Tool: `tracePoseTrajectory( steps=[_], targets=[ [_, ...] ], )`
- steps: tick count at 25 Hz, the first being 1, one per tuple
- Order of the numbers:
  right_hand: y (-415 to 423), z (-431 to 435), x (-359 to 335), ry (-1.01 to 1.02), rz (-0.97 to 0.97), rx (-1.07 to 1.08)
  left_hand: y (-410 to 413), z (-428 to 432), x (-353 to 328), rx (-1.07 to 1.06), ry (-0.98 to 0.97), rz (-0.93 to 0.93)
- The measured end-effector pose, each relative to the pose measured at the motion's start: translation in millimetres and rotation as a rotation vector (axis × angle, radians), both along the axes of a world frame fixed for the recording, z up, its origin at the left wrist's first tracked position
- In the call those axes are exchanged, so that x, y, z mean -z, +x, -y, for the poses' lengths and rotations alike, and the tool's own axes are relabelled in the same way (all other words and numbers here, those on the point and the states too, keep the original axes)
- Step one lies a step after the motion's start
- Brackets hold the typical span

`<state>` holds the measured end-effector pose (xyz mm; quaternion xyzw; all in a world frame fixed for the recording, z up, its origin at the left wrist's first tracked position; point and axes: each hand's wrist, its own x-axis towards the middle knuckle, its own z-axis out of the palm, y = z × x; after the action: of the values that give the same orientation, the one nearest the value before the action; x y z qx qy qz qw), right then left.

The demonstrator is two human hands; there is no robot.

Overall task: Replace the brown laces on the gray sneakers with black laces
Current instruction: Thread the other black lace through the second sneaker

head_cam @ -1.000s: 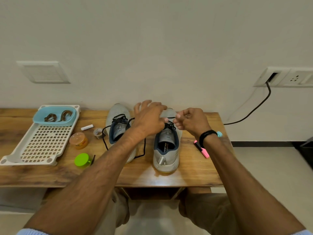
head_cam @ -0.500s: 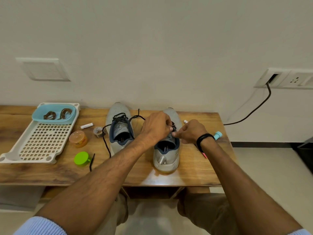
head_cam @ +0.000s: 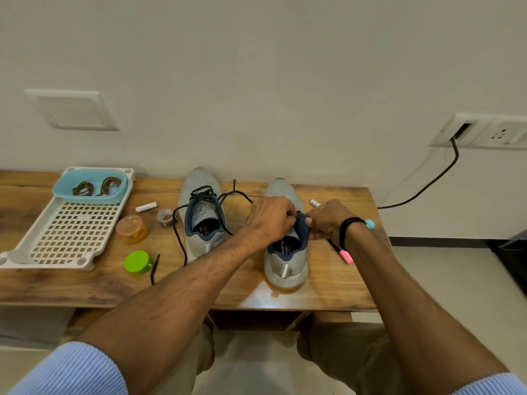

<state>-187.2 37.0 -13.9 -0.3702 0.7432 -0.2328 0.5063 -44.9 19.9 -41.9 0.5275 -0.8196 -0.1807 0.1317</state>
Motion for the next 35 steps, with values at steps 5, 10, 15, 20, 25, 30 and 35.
tracePoseTrajectory(
  steps=[5,10,15,20,25,30,35],
  targets=[
    [0.4,-0.1,-0.5,0.001,-0.005,0.000,-3.4,3.5,10.1,0.065,0.002,0.078],
    [-1.8,2.7,3.4,0.005,-0.022,0.003,-6.2,5.9,11.1,0.156,-0.037,0.115],
    [-0.5,3.6,2.8,0.015,-0.031,-0.038,-4.3,5.5,10.2,0.158,-0.077,0.112],
    [-2.6,3.6,3.3,0.005,-0.014,-0.050,3.0,7.9,6.1,0.040,-0.086,-0.025],
    [-2.5,4.1,2.4,-0.001,-0.026,-0.035,2.3,4.2,6.7,0.016,-0.084,-0.039],
    [-1.2,2.4,1.9,0.009,-0.015,-0.025,0.8,3.3,11.9,0.065,-0.102,0.043],
    [-0.6,6.2,7.8,-0.018,-0.042,-0.018,-7.0,-5.6,16.1,0.022,-0.227,0.132]
  ],
)
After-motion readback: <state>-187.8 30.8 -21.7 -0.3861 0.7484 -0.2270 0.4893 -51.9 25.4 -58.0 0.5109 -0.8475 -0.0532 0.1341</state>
